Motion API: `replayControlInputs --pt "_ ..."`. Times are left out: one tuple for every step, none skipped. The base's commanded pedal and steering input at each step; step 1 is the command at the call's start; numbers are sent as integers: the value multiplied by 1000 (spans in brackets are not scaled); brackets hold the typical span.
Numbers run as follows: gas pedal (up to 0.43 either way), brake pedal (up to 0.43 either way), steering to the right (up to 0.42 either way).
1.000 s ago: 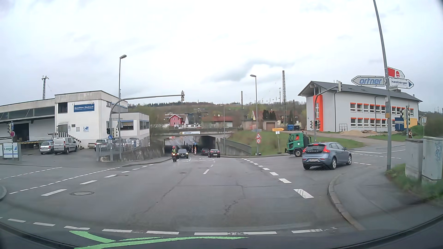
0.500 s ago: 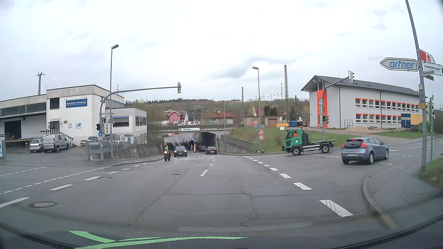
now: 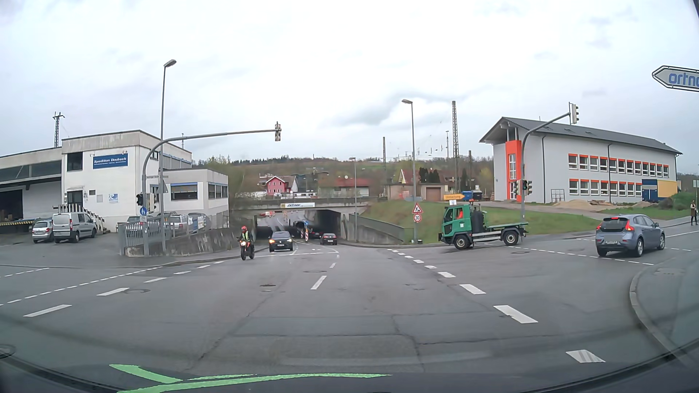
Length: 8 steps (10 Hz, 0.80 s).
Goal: Follow the waypoints while adhering to traffic rules and regulations
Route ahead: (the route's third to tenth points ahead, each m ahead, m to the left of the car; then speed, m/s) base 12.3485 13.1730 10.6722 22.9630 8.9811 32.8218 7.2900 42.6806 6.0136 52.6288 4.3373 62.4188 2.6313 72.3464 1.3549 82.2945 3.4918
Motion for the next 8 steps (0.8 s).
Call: replayControlInputs --pt "0 317 2" --pt "0 311 2" --pt "0 311 3" --pt "0 311 3" --pt "0 305 3" --pt "0 305 2" --pt "0 299 1" --pt "0 299 0"
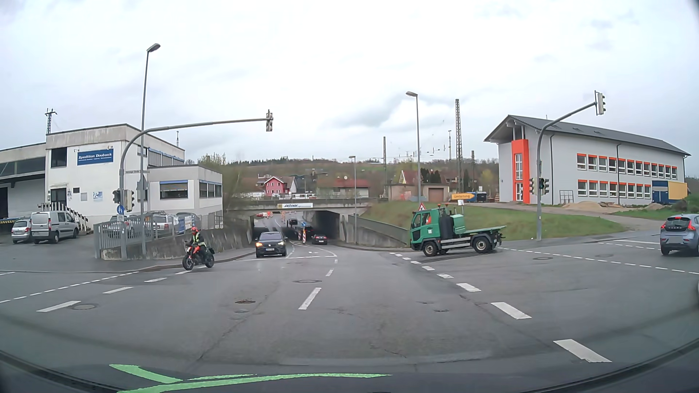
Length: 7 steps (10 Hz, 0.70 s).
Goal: Follow the waypoints while adhering to traffic rules and regulations
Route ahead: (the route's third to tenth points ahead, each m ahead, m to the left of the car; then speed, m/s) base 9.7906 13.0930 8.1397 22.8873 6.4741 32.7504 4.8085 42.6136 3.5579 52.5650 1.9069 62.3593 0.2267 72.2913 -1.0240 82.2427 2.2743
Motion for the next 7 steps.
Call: replayControlInputs --pt "0 299 0" --pt "0 293 0" --pt "0 293 0" --pt "0 287 0" --pt "0 293 0" --pt "0 287 0" --pt "0 287 -3"
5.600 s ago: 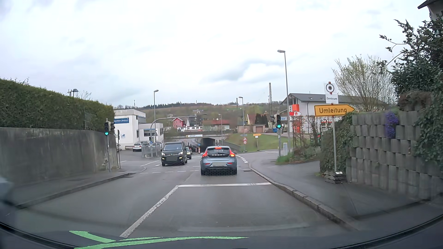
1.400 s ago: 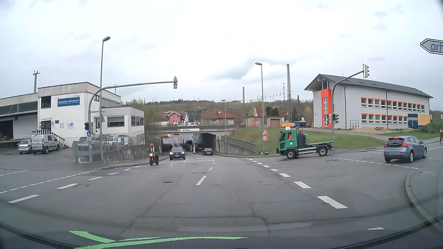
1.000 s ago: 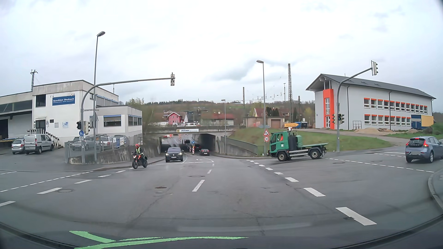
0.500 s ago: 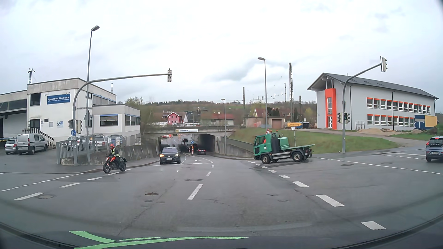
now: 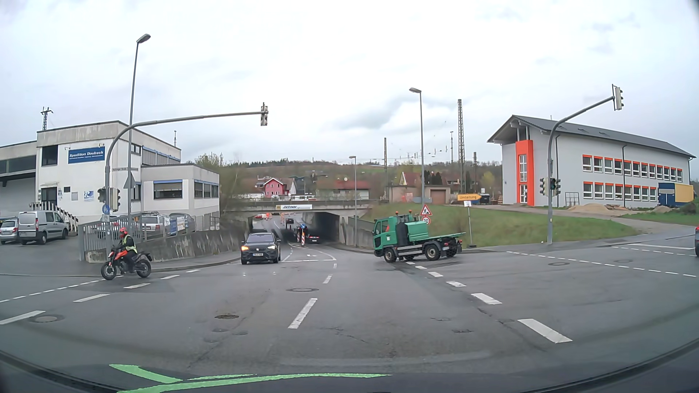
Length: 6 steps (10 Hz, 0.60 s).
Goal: Follow the waypoints while adhering to traffic rules and regulations
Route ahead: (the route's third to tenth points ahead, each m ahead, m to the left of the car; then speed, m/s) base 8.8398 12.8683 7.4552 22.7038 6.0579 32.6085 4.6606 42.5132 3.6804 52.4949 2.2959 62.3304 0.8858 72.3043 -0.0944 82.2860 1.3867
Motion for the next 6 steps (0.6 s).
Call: replayControlInputs --pt "0 287 -5" --pt "0 287 -3" --pt "0 287 -1" --pt "0 280 -1" --pt "0 274 -1" --pt "0 274 0"
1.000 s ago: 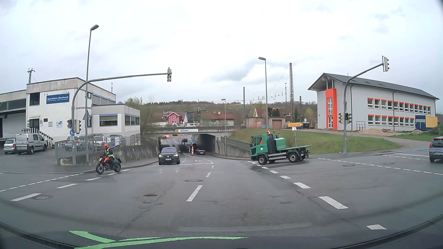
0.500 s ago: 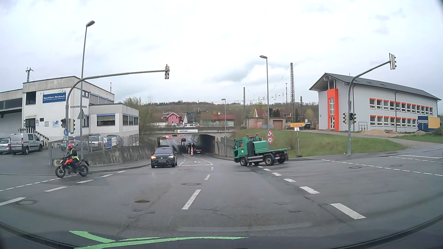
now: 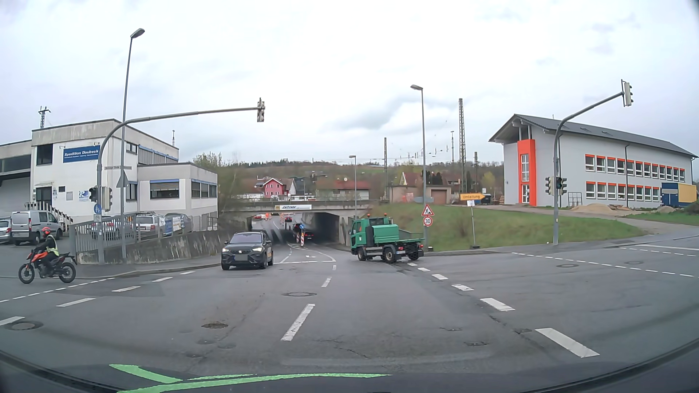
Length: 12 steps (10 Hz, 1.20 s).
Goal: Follow the waypoints while adhering to traffic rules and regulations
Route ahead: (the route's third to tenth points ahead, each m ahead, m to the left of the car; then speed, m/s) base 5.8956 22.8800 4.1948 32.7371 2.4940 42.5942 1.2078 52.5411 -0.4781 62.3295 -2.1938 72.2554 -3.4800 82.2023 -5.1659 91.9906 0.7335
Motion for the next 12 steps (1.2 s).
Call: replayControlInputs --pt "0 268 1" --pt "0 250 1" --pt "0 232 1" --pt "0 226 1" --pt "0 213 1" --pt "0 177 1" --pt "0 98 1" --pt "0 18 1" --pt "0 0 1" --pt "0 0 1" --pt "0 0 0" --pt "0 0 -4"
